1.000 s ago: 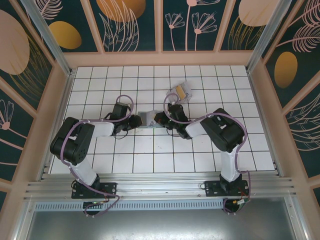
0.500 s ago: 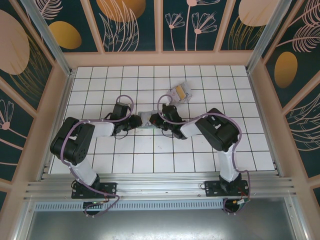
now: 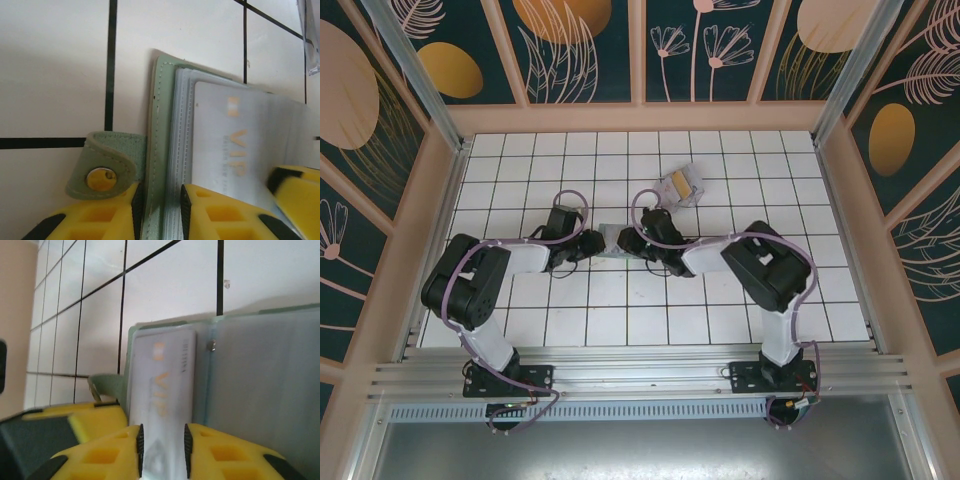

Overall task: Put the credit cards into the card holder
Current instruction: Insert the credit card into the card slot.

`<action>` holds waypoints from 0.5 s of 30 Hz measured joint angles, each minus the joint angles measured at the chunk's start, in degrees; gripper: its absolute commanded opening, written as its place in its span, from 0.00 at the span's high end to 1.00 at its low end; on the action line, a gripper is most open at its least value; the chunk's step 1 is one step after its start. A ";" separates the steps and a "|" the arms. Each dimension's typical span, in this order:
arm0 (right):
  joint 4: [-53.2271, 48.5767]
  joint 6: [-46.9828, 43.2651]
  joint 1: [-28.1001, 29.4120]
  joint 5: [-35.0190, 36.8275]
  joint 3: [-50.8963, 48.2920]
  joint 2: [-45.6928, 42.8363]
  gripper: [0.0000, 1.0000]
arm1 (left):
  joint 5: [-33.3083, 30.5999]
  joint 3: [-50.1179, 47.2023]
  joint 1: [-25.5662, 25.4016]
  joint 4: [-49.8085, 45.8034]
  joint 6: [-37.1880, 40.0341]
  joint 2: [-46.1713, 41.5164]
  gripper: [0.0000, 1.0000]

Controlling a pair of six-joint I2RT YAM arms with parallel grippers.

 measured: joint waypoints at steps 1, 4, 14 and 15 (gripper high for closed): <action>-1.55 -0.81 -0.15 0.50 -0.35 -1.57 0.64 | 0.46 0.00 -0.31 -0.02 -0.02 0.00 0.71; -6.27 -4.04 -1.57 1.44 -1.51 -7.52 0.61 | 1.51 0.02 -1.75 -0.22 -0.02 0.00 0.71; -13.49 -9.38 -9.35 2.16 -9.25 -16.37 0.59 | 2.56 0.20 -2.34 -3.32 -0.02 -1.97 0.68; -14.08 -9.55 -9.73 1.92 -10.12 -16.31 0.59 | 2.08 0.20 -2.34 -3.96 -0.04 -3.06 0.65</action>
